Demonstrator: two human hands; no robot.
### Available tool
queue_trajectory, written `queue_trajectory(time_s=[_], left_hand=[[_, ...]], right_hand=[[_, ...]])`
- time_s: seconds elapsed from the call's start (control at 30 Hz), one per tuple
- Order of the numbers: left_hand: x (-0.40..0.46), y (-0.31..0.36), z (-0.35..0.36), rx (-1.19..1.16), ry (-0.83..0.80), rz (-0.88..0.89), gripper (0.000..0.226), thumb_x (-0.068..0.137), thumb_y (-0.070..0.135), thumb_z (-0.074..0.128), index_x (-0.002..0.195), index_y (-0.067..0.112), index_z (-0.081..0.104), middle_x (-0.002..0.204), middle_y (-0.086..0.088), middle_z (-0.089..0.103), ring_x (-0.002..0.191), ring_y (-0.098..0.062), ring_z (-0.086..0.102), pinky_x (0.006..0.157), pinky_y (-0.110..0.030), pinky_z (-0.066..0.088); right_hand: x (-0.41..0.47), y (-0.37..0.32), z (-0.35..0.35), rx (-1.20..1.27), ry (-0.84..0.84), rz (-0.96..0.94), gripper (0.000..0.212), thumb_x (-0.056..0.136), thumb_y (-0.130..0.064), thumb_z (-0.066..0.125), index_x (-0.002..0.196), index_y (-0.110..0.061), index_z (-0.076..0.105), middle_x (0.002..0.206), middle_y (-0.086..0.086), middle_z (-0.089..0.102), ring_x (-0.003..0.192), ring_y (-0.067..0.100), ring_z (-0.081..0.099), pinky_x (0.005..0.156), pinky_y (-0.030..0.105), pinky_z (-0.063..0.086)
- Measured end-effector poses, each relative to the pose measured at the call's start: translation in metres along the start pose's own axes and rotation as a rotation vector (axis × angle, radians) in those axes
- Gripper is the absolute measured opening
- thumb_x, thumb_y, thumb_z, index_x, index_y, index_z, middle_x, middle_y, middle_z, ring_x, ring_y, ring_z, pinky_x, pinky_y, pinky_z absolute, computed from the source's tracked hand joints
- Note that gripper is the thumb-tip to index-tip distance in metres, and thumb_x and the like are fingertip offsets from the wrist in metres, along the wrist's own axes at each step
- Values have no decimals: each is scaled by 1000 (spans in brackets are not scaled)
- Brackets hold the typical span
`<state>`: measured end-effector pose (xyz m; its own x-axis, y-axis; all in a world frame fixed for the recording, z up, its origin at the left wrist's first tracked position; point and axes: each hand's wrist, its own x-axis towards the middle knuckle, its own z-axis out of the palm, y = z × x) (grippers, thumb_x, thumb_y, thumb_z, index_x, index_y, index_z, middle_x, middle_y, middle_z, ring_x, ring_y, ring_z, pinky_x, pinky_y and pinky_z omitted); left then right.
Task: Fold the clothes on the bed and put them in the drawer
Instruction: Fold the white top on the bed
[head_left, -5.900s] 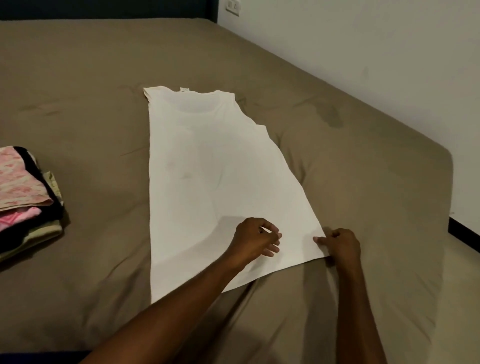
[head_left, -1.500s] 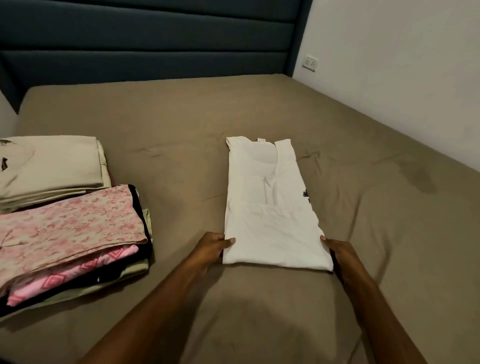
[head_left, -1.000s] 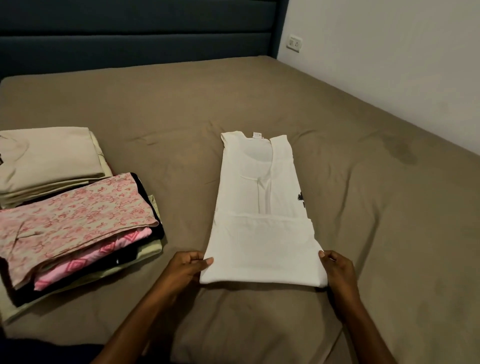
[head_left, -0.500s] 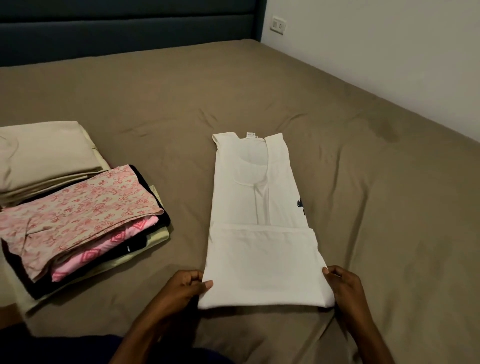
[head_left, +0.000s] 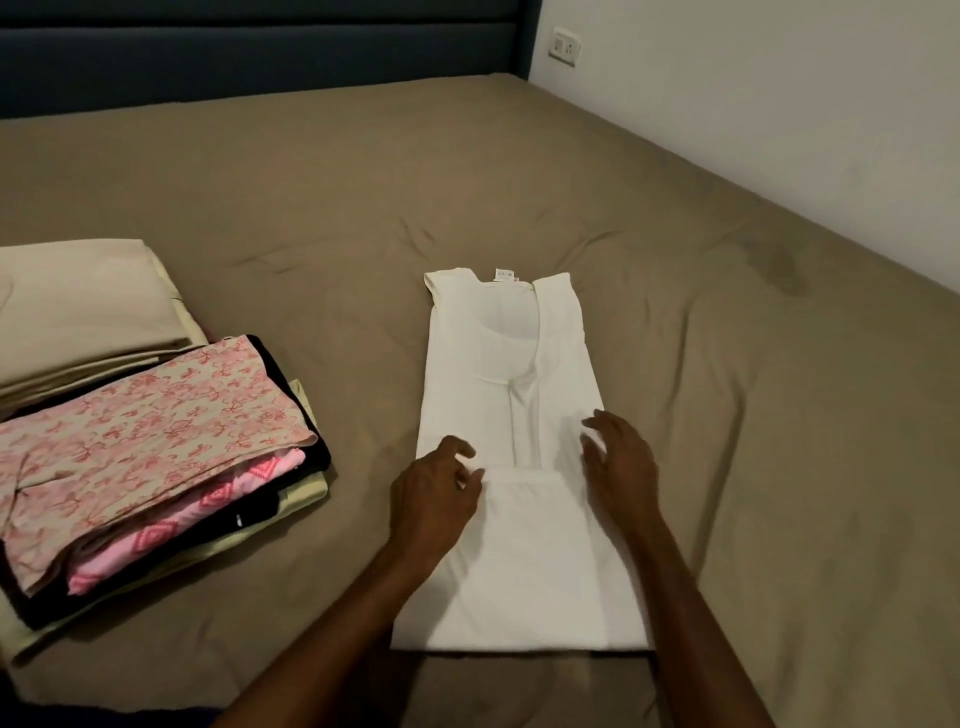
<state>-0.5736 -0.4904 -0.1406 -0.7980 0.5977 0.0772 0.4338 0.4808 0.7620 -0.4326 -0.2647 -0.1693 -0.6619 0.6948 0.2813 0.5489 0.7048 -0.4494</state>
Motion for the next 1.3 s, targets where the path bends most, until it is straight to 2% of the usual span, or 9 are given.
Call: queue_trajectory(time_s=[0.13,0.27,0.37,0.47,0.67,0.87,1.0,1.2,1.3], left_hand=[[64,23,37,-151,-10,-91,30,88,35,77,112,23,64,83,9,73,85,-12,69,81,-35,55],[117,33,67,-139,-21,-100,52,84,45,81,124,18,61,96,1,73,95,-18,69,86,-34,54],[139,30,81,-114,-17,-76,43,83,43,82,116,22,67,87,4,73,86,-16,70,79,-32,55],[155,18,84,-236,-32,-171,18,81,25,86,92,23,71,73,5,72,68,-16,71,69,-38,61],[176,4,65,-513,-123,-321,18,77,5,87,87,8,73,61,-12,70,56,-27,72,53,-31,58],[180,-5,80,-142,-84,-149,17,79,25,87,84,23,71,62,8,68,57,-8,67,60,-28,56],[175,-4,77,-66,-68,-39,17,83,27,85,91,20,72,66,13,65,60,-1,62,60,-8,42],[144,-24,39,-68,26,203,18,91,15,70,108,20,73,85,10,72,74,-7,66,70,-37,58],[101,-42,-1,-8,83,393,25,95,24,67,118,24,75,119,11,73,112,-9,68,92,-36,57]], right_hand=[[64,2,33,-48,-183,-108,58,104,-49,35,152,-18,48,165,4,37,149,21,37,118,41,31],[114,14,60,-134,-267,-135,79,100,-69,19,164,-23,25,172,3,15,158,19,15,126,44,20],[120,15,74,-164,-240,-153,79,101,-72,9,165,-26,17,173,-2,6,159,14,6,129,41,12],[115,17,81,-114,-185,-130,69,106,-64,23,165,-31,13,173,-10,2,158,6,-1,129,38,7],[117,20,85,-37,-150,-141,73,103,-64,34,165,-28,20,173,-10,8,159,8,7,127,46,16],[118,19,87,-44,-183,-139,97,90,-83,41,165,-27,14,173,-10,2,159,12,6,127,48,15],[118,18,86,-56,-180,-132,101,88,-88,39,165,-28,13,173,-11,0,159,11,5,128,46,14],[119,16,86,-78,-176,-118,100,87,-88,39,164,-28,19,173,-9,6,159,13,10,128,43,14],[118,11,82,-123,-178,-109,100,88,-89,35,163,-25,24,173,-5,11,158,16,14,127,41,15]])
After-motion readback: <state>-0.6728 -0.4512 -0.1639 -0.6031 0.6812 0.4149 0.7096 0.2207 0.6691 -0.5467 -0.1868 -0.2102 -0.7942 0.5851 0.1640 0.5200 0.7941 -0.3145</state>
